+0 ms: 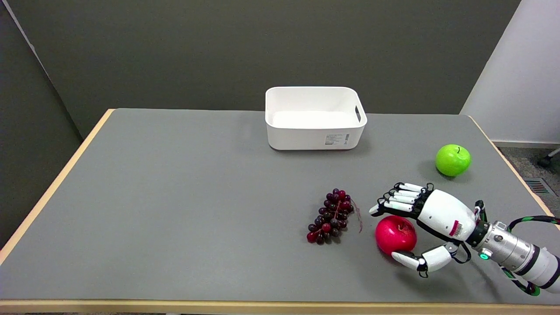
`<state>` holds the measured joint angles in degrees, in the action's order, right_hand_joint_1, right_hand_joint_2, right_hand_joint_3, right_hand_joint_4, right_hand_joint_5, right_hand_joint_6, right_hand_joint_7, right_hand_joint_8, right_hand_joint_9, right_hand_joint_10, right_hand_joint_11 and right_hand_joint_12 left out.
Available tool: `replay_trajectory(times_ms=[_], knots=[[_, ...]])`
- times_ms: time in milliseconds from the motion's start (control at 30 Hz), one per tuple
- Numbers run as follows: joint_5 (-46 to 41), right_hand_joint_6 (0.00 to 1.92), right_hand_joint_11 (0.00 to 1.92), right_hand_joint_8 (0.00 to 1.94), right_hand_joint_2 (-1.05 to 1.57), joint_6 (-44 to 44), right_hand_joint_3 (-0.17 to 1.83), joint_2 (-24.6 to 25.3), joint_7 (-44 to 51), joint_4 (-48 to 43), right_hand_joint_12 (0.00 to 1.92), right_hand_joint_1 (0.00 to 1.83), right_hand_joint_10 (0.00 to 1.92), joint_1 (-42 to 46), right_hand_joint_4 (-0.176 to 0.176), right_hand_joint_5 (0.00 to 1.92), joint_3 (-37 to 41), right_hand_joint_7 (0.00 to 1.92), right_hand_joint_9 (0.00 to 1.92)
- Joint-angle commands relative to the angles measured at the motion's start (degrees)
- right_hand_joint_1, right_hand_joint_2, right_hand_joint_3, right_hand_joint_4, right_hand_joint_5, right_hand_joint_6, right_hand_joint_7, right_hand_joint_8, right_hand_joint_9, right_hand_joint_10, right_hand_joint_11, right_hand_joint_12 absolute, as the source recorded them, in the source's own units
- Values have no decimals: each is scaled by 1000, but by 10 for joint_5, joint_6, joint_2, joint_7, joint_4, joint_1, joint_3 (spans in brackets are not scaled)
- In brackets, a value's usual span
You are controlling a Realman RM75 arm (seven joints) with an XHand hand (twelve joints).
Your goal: Pick up the red apple.
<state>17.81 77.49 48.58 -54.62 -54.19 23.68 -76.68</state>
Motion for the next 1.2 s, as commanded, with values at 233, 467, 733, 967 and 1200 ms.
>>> replay_trajectory(times_ms=[233,467,733,967,1200], knots=[[4,915,387,768,649,36,909,6,15,28,1540,726,1176,-20,127,430,-14,620,588],[5,1170,433,1008,689,39,939,6,22,27,1555,888,1291,-25,158,516,-19,723,697],[1,1562,475,1298,1142,50,248,6,22,23,1528,1155,1314,-39,-47,600,-15,844,786],[-29,1527,525,1295,1049,48,397,-1,22,-7,1564,1181,1386,-59,-75,632,12,893,828],[-35,1539,498,1311,1009,-8,480,-24,18,-85,1575,1181,1420,-89,-76,635,36,900,815]])
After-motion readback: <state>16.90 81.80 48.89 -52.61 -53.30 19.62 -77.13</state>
